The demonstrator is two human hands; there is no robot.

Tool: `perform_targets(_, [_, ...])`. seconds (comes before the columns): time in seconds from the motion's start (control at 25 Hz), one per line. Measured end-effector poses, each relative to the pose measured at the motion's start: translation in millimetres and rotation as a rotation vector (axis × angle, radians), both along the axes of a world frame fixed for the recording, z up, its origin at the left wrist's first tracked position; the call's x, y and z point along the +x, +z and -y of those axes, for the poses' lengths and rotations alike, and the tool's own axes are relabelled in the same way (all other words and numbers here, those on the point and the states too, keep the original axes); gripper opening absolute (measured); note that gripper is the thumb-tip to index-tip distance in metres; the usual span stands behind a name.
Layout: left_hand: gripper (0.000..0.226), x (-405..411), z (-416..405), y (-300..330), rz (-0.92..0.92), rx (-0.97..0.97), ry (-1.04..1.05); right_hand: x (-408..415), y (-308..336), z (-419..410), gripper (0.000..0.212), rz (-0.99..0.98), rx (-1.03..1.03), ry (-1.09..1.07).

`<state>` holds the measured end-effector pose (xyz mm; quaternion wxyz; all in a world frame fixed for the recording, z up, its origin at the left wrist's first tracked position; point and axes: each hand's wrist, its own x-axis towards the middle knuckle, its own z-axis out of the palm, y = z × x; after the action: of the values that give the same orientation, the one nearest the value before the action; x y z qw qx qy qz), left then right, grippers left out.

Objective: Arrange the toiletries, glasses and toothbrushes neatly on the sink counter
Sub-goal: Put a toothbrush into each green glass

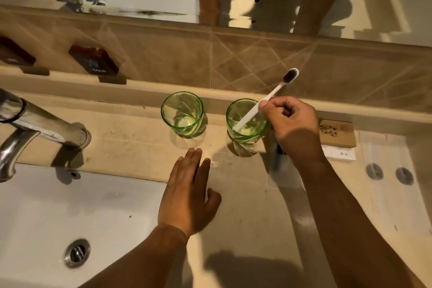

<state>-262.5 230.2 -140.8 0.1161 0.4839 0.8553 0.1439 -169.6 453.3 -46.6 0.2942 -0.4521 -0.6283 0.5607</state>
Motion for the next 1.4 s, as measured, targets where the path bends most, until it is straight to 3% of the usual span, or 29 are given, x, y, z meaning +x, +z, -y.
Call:
perform_targets(0.32, [0.067, 0.9, -0.1, -2.8, 0.007, 0.010, 0.005, -2.7, -7.5, -6.9, 0.010, 0.094, 0.053, 0.036])
perform_targets(0.84, [0.066, -1.0, 0.3, -4.3, 0.001, 0.060, -0.019, 9.6, -2.5, -11.1, 0.010, 0.055, 0.009, -0.018])
perform_targets(1.4, [0.067, -1.3, 0.7, -3.3, -0.008, 0.020, -0.025, 2.7, -17.1, -15.9, 0.007, 0.050, 0.101, -0.024])
